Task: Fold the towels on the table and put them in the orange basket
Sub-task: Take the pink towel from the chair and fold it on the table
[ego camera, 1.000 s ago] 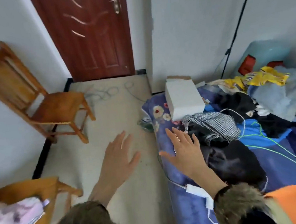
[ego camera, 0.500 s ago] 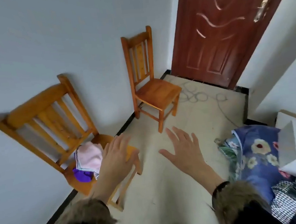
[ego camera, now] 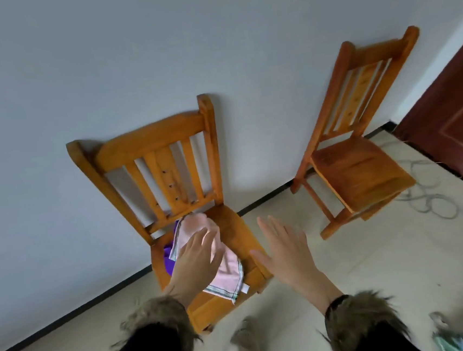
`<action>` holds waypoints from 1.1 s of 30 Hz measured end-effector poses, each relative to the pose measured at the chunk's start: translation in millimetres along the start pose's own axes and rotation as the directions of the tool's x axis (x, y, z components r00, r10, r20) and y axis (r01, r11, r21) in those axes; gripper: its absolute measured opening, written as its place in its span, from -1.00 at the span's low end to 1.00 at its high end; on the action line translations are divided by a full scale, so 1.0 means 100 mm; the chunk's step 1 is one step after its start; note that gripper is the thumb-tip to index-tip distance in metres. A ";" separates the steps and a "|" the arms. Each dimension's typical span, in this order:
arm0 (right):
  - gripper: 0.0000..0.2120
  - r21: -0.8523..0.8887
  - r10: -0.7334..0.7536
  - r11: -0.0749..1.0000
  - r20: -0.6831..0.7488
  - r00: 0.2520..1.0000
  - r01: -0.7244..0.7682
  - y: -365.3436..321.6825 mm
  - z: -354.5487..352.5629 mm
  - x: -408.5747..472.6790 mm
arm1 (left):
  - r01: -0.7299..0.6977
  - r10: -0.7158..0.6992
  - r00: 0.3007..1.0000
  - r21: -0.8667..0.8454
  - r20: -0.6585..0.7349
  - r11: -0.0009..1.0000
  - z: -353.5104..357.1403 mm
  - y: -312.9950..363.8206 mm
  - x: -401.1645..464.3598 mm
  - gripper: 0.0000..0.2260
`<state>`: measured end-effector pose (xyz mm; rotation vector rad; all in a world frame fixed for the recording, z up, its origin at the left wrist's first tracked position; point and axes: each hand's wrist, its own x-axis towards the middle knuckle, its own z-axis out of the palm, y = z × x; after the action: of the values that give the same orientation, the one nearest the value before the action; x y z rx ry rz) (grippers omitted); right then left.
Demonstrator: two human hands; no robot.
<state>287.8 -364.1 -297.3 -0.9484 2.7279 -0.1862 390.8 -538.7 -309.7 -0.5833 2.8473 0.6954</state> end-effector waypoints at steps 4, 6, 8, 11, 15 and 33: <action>-0.39 -0.020 -0.128 0.991 0.090 0.988 0.130 -0.05 0.34 0.66 | 0.145 -0.147 0.986 0.031 0.079 0.989 0.22 -0.39 0.40 -0.53; -0.41 -0.001 -0.162 0.986 0.141 0.977 0.164 -0.10 0.59 0.89 | 0.206 -0.209 0.972 0.039 0.105 0.978 0.37 -0.62 0.52 -0.54; -0.43 0.026 -0.190 0.982 0.189 0.963 0.188 -0.13 0.86 1.08 | 0.261 -0.265 0.956 0.047 0.128 0.964 0.53 -0.84 0.64 -0.55; -0.45 0.086 -0.219 0.975 0.253 0.942 0.204 -0.18 1.29 1.32 | 0.321 -0.322 0.934 0.031 0.157 0.947 0.81 -1.12 0.79 -0.56; -0.47 0.171 -0.242 0.965 0.289 0.926 0.198 -0.28 1.87 1.51 | 0.502 -0.489 0.864 -0.139 0.118 0.854 1.21 -1.48 1.02 -0.51; -0.49 0.403 -0.382 0.865 0.147 0.912 0.297 -0.77 2.02 2.09 | 0.330 -0.415 0.900 -0.418 -0.131 0.846 1.02 -1.68 1.20 -0.85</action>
<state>229.7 -562.8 -516.3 -1.2411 2.1898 -0.6036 354.7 -668.6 -496.8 -1.3125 2.6524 1.1872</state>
